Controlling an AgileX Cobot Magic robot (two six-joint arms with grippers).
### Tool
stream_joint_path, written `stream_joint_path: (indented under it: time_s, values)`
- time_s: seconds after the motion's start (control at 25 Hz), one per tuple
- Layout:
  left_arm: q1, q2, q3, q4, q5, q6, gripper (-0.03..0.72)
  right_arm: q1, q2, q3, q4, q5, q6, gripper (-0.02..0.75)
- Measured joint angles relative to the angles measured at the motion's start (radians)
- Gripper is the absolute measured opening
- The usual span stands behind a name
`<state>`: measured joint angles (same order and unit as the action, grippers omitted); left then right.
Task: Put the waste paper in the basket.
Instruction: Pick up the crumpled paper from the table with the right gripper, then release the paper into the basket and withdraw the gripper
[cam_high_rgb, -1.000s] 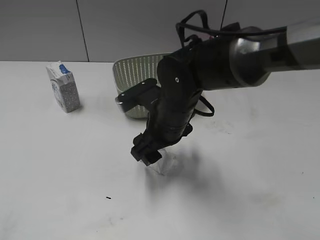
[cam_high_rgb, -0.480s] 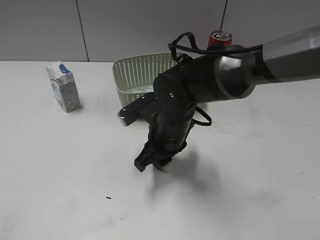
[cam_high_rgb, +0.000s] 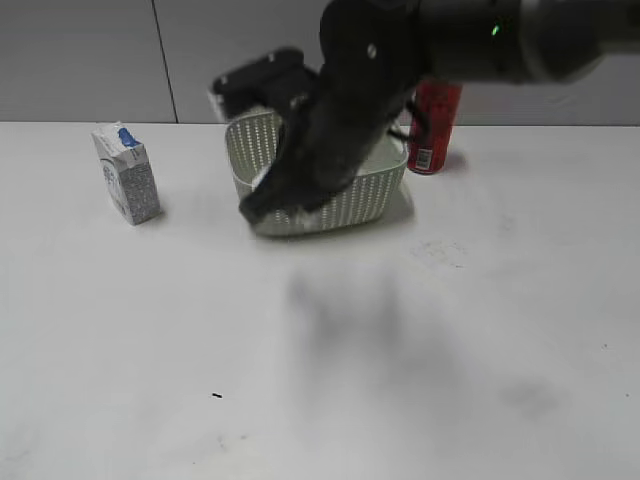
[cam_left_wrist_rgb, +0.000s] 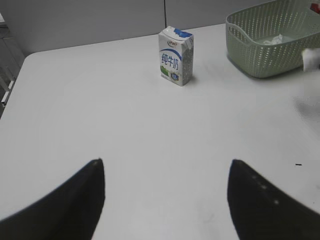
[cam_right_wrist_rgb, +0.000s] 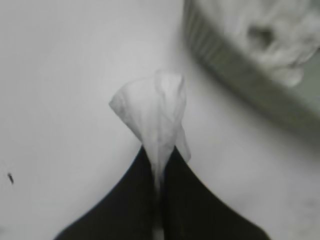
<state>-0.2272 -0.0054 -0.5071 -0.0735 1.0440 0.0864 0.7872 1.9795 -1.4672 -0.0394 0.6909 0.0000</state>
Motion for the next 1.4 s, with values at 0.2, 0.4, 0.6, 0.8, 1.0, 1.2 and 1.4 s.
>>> stream_joint_path:
  time_s: [0.2, 0.4, 0.6, 0.8, 1.0, 1.2, 1.4]
  values:
    - [0.000, 0.000, 0.000, 0.000, 0.000, 0.000, 0.557, -0.067, -0.051, -0.180, -0.054, -0.139, 0.000, -0.006]
    - [0.000, 0.000, 0.000, 0.000, 0.000, 0.000, 0.541, -0.144, -0.041, -0.222, -0.062, -0.398, 0.000, -0.006]
    - [0.000, 0.000, 0.000, 0.001, 0.000, 0.000, 0.539, -0.194, 0.053, -0.223, -0.080, -0.482, 0.006, -0.006]
    - [0.000, 0.000, 0.000, 0.002, 0.000, 0.000, 0.539, -0.215, 0.179, -0.223, -0.082, -0.479, 0.006, 0.039]
    - [0.000, 0.000, 0.000, 0.002, 0.000, 0.000, 0.538, -0.216, 0.245, -0.222, -0.031, -0.466, 0.006, 0.462]
    - [0.000, 0.000, 0.000, 0.003, 0.000, 0.000, 0.538, -0.216, 0.248, -0.222, 0.001, -0.466, 0.008, 0.613]
    - [0.000, 0.000, 0.000, 0.004, 0.000, 0.000, 0.538, -0.216, 0.176, -0.222, 0.054, -0.458, 0.009, 0.602]
